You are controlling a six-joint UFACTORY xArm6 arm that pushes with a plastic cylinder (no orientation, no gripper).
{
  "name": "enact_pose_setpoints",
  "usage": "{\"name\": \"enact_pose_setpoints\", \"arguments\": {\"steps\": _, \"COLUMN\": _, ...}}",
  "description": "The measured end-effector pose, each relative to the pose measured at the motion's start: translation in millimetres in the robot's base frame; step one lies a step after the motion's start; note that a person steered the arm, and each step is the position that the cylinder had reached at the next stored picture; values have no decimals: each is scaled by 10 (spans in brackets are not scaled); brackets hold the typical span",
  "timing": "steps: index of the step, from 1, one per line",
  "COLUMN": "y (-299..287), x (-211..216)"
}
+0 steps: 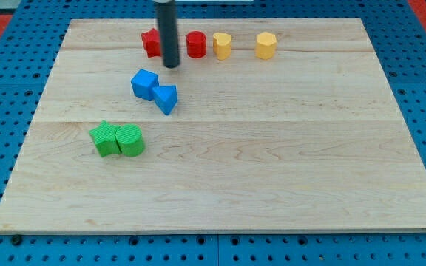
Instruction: Separate blue triangle and blue cube
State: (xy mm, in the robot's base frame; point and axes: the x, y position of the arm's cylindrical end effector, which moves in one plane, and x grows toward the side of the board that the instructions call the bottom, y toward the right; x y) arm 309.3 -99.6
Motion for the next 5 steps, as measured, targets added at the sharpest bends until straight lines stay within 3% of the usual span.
{"name": "enact_pose_setpoints", "arguments": {"steps": 1, "y": -581, "x": -114}}
{"name": "enact_pose_setpoints", "arguments": {"steps": 2, "y": -751, "x": -42}}
{"name": "enact_pose_setpoints", "arguments": {"steps": 3, "y": 261, "x": 155}}
{"name": "enact_pose_setpoints", "arguments": {"steps": 4, "y": 961, "x": 700}}
{"name": "enact_pose_setpoints", "arguments": {"steps": 5, "y": 903, "x": 1111}}
